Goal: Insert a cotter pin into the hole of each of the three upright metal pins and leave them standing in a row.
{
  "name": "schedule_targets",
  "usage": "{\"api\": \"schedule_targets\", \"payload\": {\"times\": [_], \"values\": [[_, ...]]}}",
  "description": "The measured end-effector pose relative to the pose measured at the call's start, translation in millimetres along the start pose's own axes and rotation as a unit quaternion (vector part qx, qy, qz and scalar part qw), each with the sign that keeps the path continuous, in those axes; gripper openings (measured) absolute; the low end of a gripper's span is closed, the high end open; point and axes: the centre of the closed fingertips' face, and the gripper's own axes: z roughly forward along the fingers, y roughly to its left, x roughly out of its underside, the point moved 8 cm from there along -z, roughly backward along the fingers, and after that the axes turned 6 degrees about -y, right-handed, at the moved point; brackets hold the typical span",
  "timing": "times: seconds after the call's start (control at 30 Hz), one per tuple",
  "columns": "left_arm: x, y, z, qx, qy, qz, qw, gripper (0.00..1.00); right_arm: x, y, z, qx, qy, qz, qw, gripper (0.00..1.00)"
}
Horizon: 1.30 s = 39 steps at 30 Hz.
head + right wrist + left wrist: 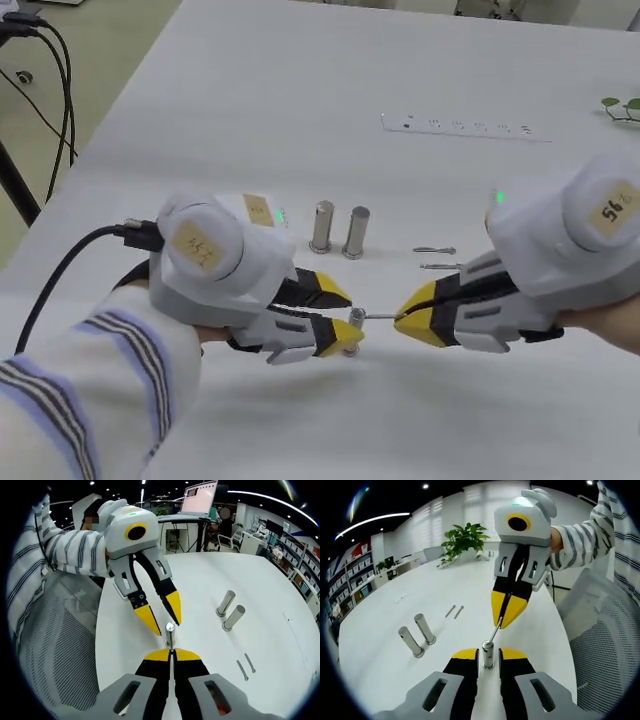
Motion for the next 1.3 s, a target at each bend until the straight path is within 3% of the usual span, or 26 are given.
{"api": "schedule_targets", "payload": {"times": [0.27, 0.63, 1.3], "values": [[2.9, 1.6, 0.6, 0.001, 0.014, 0.01, 0.9999, 0.05, -0.6, -0.4, 2.2, -0.008, -0.003, -0.008, 0.9999, 0.0], [-0.4, 0.5, 4.1, 0.01, 0.015, 0.016, 0.9997, 0.05, 1.2, -1.8, 7.1, -0.022, -0.003, -0.023, 0.9995, 0.0], [0.4, 0.1, 1.5, -0.014, 0.019, -0.032, 0.9992, 0.05, 1.5, 0.4, 16.1, -0.033, -0.009, -0.029, 0.999, 0.0]]}}
